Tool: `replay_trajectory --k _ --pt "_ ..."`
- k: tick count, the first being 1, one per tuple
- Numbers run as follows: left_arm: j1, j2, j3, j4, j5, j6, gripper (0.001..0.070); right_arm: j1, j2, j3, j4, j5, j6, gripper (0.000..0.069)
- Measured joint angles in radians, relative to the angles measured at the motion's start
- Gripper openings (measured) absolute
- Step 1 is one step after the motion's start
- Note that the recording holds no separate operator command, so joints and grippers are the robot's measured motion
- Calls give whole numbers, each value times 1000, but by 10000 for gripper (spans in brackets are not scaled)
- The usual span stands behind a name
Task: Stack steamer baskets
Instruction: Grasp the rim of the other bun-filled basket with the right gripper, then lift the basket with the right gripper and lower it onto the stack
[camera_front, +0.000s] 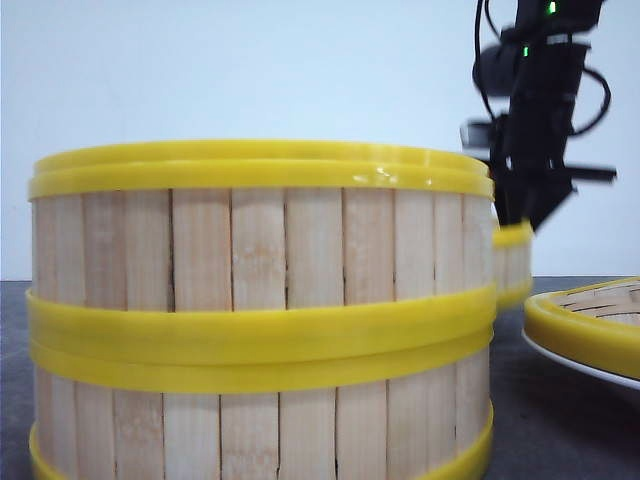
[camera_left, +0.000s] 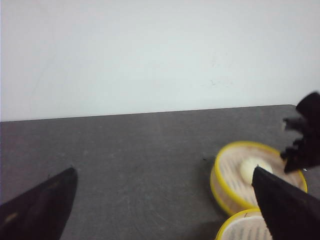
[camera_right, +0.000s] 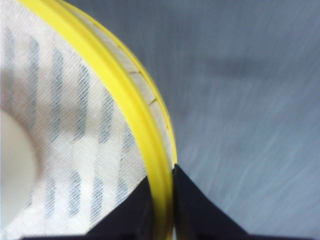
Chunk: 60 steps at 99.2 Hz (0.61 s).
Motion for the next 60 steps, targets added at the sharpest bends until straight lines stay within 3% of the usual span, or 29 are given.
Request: replay_trajectory --k 15,32,43,60 --pt "0 0 0 0 0 0 695 -32 0 211 -106 -49 -2 26" --pt "0 0 0 0 0 0 695 -28 0 401 -341 -159 -38 25" --pt "0 0 0 3 0 0 695 44 -5 422 -381 -161 -106 24" --pt "0 1 0 5 0 4 695 175 -12 422 -382 -151 -125 24"
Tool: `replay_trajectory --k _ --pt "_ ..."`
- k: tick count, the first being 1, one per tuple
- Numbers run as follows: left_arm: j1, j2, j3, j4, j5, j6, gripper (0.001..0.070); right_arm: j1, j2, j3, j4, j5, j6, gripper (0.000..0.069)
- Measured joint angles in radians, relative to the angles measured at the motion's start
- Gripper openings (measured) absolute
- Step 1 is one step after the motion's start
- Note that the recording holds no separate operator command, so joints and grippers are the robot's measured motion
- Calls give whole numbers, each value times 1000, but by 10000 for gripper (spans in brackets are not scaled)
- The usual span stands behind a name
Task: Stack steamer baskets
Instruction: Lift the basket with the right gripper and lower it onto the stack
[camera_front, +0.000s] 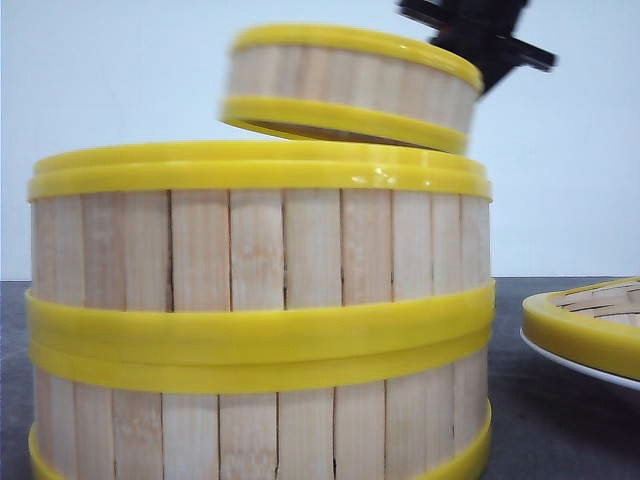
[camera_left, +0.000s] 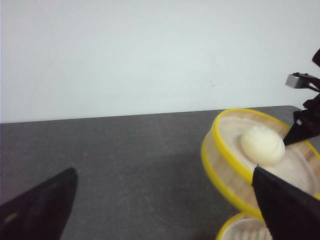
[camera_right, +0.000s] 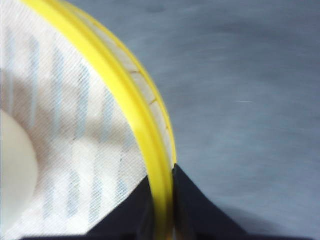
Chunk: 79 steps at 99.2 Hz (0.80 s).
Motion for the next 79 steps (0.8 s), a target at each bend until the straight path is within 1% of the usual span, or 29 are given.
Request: replay_trajectory --k 20,37,56,71,79 --pt "0 0 0 -19 3 0 695 145 -83 -44 0 66 -7 24" --pt "0 0 0 -48 3 0 695 221 -108 -85 0 68 -8 24" --pt "0 0 0 -55 3 0 695 247 -116 -204 0 74 -7 24" --pt "0 0 0 -55 3 0 695 246 -166 -352 0 88 -7 24" --pt "0 0 0 -56 3 0 695 246 -189 -378 -2 111 -7 24"
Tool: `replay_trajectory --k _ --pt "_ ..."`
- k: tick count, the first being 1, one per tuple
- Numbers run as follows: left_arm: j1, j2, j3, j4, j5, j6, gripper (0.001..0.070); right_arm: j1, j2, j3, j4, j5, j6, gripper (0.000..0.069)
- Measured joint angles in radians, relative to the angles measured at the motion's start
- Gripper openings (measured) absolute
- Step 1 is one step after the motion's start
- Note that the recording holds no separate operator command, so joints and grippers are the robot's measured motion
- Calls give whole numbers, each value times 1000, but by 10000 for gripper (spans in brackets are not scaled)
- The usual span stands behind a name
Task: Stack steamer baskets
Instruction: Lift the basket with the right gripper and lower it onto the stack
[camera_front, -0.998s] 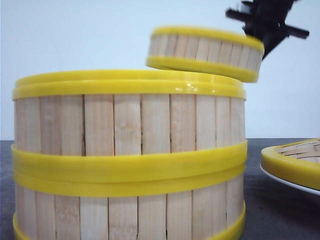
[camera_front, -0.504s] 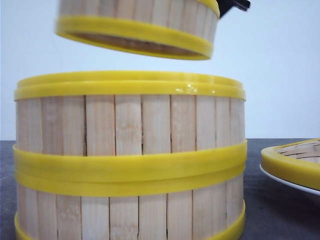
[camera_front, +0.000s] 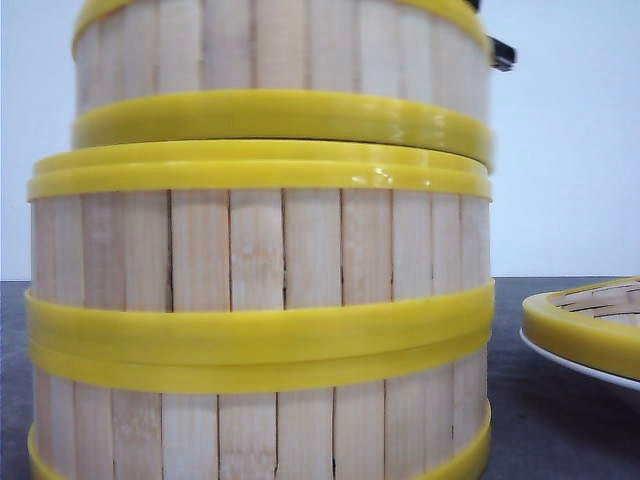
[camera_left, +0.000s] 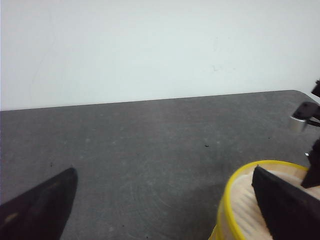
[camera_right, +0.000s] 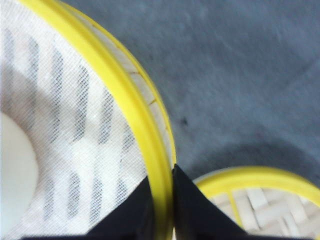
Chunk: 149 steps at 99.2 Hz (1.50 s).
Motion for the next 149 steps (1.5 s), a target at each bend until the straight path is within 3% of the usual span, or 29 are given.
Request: replay_trajectory --k 54,79,149 --pt "0 1 0 37 0 20 695 61 -15 0 0 -32 0 24" --pt "0 1 0 36 0 22 695 58 -14 0 0 23 0 24" --pt "0 1 0 29 0 22 695 80 -14 0 0 0 0 24"
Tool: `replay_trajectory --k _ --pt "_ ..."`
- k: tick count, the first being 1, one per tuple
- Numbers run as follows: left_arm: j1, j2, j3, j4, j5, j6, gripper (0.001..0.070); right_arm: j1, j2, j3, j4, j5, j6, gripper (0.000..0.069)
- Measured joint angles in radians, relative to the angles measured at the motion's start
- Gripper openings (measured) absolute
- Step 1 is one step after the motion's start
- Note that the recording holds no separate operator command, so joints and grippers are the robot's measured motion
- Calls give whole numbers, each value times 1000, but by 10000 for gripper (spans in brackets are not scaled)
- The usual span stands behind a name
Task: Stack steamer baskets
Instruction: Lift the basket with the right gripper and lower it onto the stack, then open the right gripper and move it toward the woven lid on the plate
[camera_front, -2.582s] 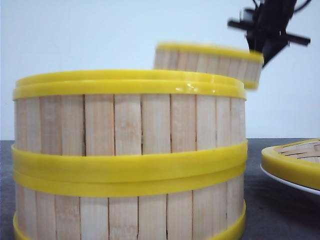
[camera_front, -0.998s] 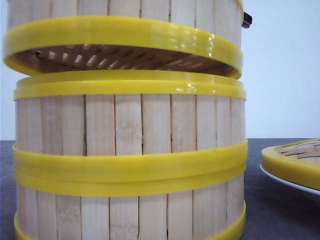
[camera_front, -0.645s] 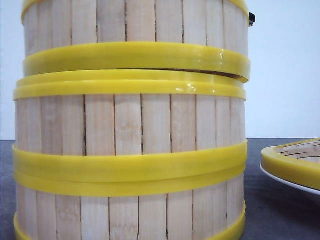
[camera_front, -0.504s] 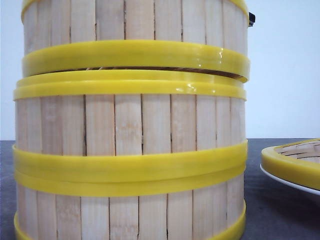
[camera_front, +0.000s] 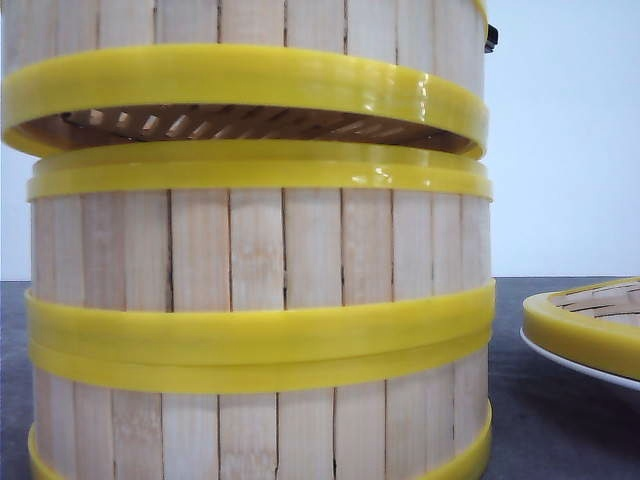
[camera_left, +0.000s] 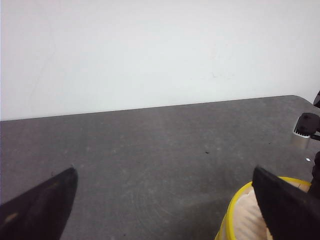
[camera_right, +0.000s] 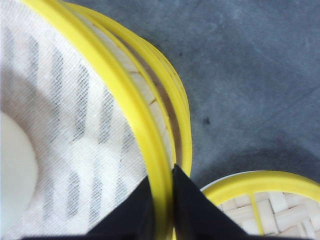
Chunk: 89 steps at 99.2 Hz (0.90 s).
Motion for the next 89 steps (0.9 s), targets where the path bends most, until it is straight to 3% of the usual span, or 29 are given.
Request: replay_trajectory --k 54,60,72,89 --pt "0 0 0 0 0 0 695 -1 0 0 0 26 3 29" --pt "0 0 0 0 0 0 695 -1 0 0 0 18 3 62" --pt "0 0 0 0 0 0 695 -1 0 0 0 35 8 190" --pt "0 0 0 0 0 0 695 -1 0 0 0 95 8 223"
